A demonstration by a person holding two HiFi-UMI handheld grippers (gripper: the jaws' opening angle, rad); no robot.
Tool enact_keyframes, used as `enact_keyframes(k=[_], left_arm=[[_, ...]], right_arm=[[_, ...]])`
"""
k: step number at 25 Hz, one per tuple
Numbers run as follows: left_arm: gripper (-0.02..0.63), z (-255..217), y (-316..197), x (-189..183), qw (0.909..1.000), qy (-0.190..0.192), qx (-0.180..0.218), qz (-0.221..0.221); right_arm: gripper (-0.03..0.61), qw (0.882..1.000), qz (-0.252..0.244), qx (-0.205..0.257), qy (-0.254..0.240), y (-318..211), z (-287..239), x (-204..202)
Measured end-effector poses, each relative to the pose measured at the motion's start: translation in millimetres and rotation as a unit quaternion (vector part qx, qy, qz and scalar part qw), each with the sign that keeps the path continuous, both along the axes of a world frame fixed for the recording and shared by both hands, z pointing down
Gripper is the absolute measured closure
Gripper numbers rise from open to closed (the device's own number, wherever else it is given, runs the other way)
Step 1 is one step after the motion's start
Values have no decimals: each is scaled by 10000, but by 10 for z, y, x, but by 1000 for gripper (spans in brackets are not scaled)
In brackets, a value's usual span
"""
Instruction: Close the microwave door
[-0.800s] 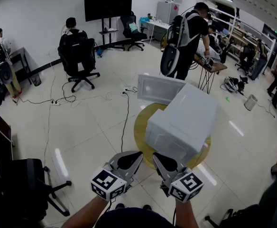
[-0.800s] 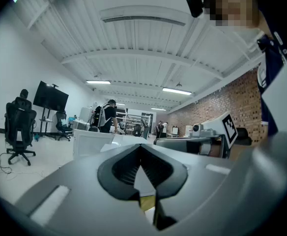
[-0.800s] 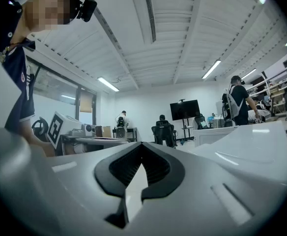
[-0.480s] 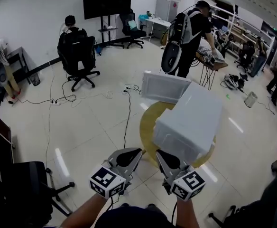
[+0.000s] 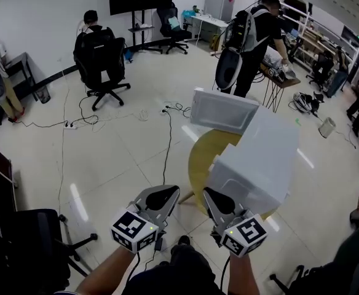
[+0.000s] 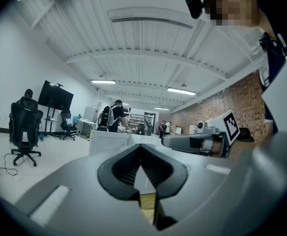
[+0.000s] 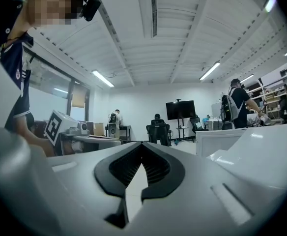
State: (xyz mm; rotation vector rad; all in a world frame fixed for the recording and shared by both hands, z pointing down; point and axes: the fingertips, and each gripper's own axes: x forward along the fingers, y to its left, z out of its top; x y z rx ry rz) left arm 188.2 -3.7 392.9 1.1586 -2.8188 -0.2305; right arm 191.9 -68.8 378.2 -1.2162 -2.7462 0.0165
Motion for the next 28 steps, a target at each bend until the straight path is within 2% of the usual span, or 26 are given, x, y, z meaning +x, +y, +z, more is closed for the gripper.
enact_keyframes(k=[8, 14, 19, 28], left_arm=[[603, 74, 94, -846, 9997, 86, 32, -212], [603, 63, 66, -1540, 9994, 154, 21, -324], [603, 30, 93, -1928, 9992, 125, -54, -369], [603, 39, 182, -2485, 9995, 125, -133, -262]], right_arm=[[577, 9998, -101, 176, 26, 105, 93, -808], [577, 9995, -270, 99, 92, 209, -31, -1424], [577, 9992, -396, 33, 26, 286, -160, -1787], [577, 9994, -308, -158, 52, 397, -225, -2266]])
